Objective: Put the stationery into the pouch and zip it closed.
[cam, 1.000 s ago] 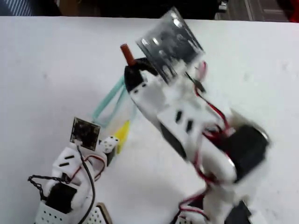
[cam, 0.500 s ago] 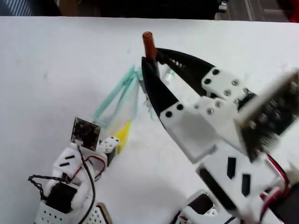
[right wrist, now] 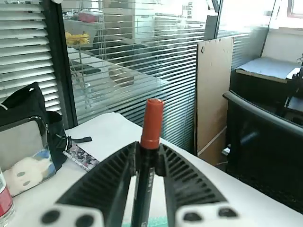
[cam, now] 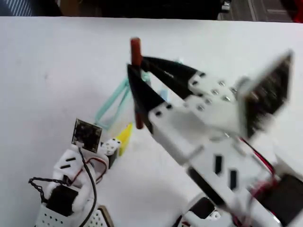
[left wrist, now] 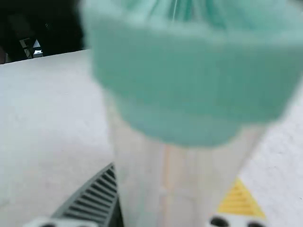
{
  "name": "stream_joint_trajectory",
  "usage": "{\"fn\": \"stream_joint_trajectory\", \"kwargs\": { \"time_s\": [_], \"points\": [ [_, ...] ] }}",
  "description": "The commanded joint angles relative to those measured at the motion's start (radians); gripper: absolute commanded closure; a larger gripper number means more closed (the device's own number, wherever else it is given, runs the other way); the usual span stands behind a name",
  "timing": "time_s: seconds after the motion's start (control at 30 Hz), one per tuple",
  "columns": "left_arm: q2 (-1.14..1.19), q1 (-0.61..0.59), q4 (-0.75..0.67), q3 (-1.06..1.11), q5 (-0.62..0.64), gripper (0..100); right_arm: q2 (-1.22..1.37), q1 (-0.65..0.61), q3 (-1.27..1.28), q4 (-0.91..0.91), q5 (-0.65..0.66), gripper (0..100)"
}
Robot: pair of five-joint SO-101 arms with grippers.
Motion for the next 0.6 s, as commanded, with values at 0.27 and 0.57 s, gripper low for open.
{"fn": "stream_joint_trajectory", "kwargs": {
  "time_s": [0.27,0.57],
  "points": [
    [0.007,0.010,-0.003,-0.046,0.011,78,-0.010,-0.012,0.416,-0.432,-0.008,98.2],
    [0.007,0.008,-0.005,-0.046,0.009,78,-0.022,0.059,0.631,-0.581,-0.015,98.2]
  ]
}}
